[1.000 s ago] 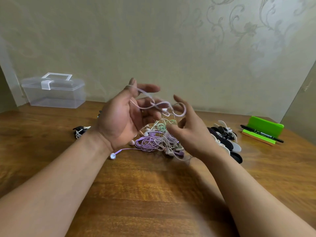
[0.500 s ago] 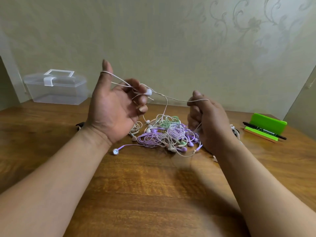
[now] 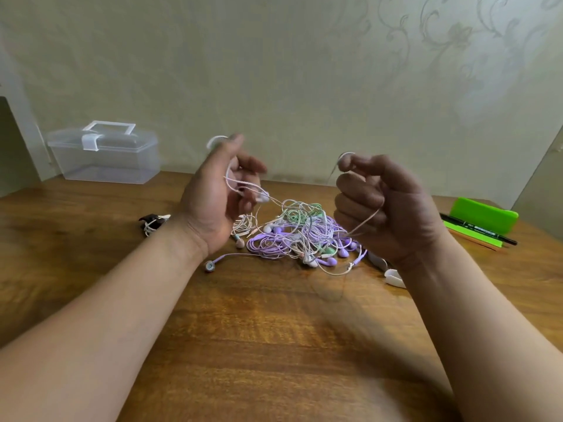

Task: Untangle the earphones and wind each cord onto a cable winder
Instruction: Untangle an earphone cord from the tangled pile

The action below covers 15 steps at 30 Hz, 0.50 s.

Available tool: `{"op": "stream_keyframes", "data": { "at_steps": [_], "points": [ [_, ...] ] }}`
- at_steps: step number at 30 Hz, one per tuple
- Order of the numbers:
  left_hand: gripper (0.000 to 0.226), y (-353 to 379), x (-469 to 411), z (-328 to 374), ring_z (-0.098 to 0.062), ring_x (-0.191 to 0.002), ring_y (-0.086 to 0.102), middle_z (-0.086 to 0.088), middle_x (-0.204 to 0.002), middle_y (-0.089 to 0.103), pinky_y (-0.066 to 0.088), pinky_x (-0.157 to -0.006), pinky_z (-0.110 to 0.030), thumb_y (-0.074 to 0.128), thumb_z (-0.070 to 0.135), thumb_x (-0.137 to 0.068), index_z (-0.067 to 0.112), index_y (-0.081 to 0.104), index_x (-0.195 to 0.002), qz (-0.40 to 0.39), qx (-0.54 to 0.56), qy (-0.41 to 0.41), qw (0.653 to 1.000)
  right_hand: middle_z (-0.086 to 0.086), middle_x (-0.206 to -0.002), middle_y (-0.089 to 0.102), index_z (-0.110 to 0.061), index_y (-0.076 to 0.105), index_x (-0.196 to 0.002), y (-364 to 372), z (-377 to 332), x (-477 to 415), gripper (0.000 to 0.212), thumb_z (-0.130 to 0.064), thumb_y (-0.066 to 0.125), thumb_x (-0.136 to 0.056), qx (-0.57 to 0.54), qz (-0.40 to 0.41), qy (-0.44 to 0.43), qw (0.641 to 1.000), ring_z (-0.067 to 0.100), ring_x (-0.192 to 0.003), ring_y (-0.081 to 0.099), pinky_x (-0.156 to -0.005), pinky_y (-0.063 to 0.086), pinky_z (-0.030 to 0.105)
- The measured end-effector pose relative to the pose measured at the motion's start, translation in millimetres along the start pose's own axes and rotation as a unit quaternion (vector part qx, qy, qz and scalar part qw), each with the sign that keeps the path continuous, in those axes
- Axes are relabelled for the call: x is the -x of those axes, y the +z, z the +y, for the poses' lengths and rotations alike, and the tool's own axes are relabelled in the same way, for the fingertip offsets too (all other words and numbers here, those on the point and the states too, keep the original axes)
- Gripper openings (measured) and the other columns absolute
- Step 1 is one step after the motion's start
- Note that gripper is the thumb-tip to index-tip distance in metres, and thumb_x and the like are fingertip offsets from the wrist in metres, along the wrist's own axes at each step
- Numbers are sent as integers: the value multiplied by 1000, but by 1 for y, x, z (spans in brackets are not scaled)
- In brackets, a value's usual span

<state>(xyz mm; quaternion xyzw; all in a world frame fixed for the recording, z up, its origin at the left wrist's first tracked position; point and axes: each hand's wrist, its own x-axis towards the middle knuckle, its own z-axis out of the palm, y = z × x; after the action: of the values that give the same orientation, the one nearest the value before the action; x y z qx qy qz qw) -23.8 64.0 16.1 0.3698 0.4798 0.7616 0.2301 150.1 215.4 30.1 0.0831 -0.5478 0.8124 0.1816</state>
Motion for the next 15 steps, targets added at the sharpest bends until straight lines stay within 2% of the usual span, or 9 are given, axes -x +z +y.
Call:
{"op": "stream_keyframes", "data": {
  "at_steps": [2,4,6,7,8,10,12,14,15],
  "points": [
    [69,1,3,-3,-18,-52,43,-9,-68,57,34,-47,-23,53,79,-85,13,72,-97,-54,-136,7,989,-9,-44,27,-13,62,-89,3,5,-2,22,-29,49,-96,62,30,5,998,6,-36,21,-40,12,26],
    [82,4,8,-5,-22,-64,48,-8,-82,61,43,-57,-29,55,94,-69,24,73,-106,-128,-240,34,962,-8,-47,25,-12,66,-87,7,10,-4,29,-35,51,-98,123,48,3,991,9,-41,22,-45,13,28],
    [74,8,12,-7,-7,-93,66,10,-104,71,54,-86,-29,65,88,-68,31,70,-114,-184,-294,36,937,-7,-51,26,-12,67,-90,10,14,-5,30,-36,53,-99,148,54,-9,987,10,-45,23,-46,18,24],
    [64,11,13,-9,-4,-108,67,13,-113,73,52,-100,-33,71,77,-74,31,68,-118,-207,-309,22,928,-5,-54,27,-11,67,-93,12,14,-5,28,-35,54,-100,144,58,-17,988,10,-45,25,-45,22,22],
    [53,15,15,-11,-6,-115,67,10,-117,74,50,-106,-37,75,64,-81,29,68,-120,-230,-312,7,922,-3,-56,29,-9,67,-95,14,14,-5,27,-33,55,-100,136,61,-25,988,10,-45,28,-45,27,20],
    [30,20,20,-14,-10,-107,70,3,-108,77,53,-102,-38,79,39,-88,21,70,-112,-254,-290,-12,923,1,-59,40,-9,67,-99,17,13,-5,25,-30,55,-100,125,72,-41,989,12,-46,41,-46,36,21],
    [16,23,22,-14,-16,-88,71,-8,-90,74,57,-87,-35,72,24,-93,10,69,-101,-239,-267,5,934,2,-63,51,-10,67,-103,17,12,-4,23,-29,55,-100,116,87,-56,988,15,-51,52,-50,42,22],
    [24,23,22,-12,-21,-63,61,-15,-71,63,52,-66,-34,63,20,-99,-3,62,-96,-213,-236,7,948,3,-69,59,-10,67,-109,16,10,-4,24,-28,52,-102,110,100,-72,986,16,-58,60,-55,48,23],
    [27,22,21,-11,-20,-51,51,-14,-62,53,46,-59,-36,58,21,-102,-5,57,-95,-204,-199,-6,959,4,-73,63,-10,67,-112,14,10,-5,25,-27,50,-104,102,103,-76,987,18,-64,64,-59,50,24]
  ]
}}
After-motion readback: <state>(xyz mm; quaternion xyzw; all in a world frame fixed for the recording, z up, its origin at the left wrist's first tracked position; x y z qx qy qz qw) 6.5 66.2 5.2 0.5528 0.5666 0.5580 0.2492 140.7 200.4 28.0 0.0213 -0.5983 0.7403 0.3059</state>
